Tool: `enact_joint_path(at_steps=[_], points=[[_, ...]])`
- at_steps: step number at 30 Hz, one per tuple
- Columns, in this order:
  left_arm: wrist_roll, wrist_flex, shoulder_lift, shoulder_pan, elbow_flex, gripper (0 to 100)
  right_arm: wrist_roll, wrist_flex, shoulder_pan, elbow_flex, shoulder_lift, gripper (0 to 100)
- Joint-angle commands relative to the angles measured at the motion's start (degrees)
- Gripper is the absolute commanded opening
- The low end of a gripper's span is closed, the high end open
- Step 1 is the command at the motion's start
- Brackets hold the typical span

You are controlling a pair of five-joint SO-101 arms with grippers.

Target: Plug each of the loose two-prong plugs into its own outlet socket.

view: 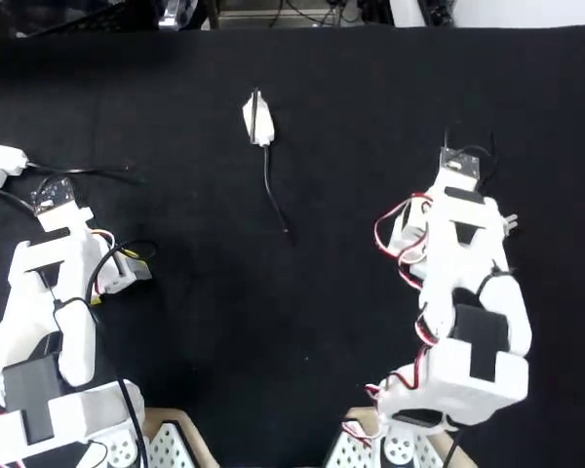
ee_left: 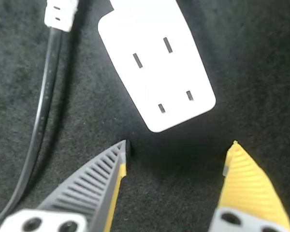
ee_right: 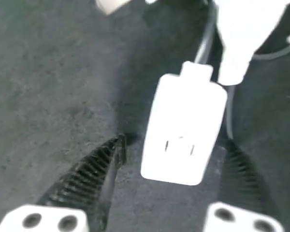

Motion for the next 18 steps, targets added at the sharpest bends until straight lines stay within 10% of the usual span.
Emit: enact_joint_path(at_steps=[1, 18], points=[[0.18, -0.88, -2.11, 1.45, -0.13, 32, -0.09, -0.26, 0.70, -2.42, 0.13, 16.2], [0.35, -0.88, -2.11, 1.27, -0.13, 32, 4.31, 3.34, -6.07, -6.90, -5.67, 9.1]])
